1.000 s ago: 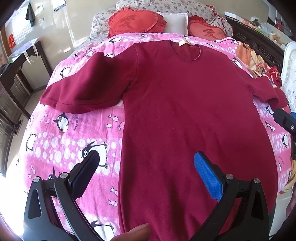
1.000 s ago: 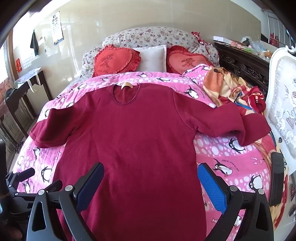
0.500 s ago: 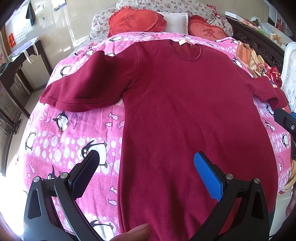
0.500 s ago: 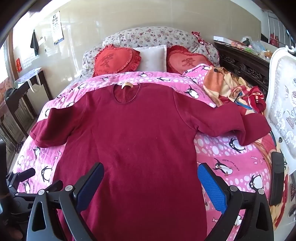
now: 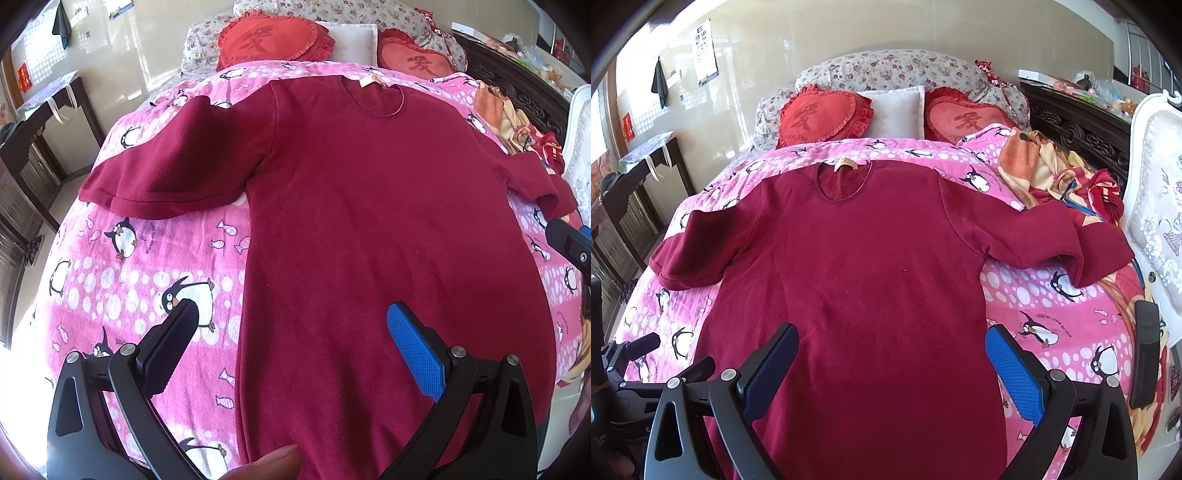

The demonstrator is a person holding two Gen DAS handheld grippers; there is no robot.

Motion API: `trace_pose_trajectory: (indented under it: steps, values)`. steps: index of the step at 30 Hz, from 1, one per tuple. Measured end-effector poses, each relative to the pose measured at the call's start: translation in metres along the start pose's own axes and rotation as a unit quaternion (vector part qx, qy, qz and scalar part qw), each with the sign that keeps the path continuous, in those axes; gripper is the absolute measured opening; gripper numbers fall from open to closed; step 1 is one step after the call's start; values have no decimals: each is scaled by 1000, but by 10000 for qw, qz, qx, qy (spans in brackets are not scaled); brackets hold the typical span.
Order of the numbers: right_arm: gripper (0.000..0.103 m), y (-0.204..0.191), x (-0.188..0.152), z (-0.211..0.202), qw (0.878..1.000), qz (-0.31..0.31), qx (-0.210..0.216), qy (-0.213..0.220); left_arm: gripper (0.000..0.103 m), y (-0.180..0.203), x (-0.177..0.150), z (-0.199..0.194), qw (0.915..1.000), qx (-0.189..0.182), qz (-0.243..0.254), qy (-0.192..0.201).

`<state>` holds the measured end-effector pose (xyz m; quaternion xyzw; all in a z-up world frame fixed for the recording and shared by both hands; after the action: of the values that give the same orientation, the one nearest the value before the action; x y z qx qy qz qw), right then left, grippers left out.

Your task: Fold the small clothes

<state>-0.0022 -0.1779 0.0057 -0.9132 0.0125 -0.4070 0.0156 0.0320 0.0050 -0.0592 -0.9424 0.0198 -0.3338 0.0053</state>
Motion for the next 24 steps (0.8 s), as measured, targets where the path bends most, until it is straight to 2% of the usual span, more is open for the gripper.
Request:
trace_pose_trajectory:
  steps: [24]
  values:
    - [101, -1, 3, -1, 10000, -2, 25, 20, 102, 2, 0, -2, 10000, 2, 13, 38]
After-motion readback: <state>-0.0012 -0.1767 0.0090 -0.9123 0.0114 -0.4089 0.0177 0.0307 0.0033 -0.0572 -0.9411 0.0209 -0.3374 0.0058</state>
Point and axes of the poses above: each gripper's, at about its wrist camera, not at the fingertips, and z roughly the way its jaws point, y to its right, x to its top, the point moved 6 cm from there along z, roughly the way its jaws point, and after that the axes turned 6 degrees about y, right-handed, at the moved point
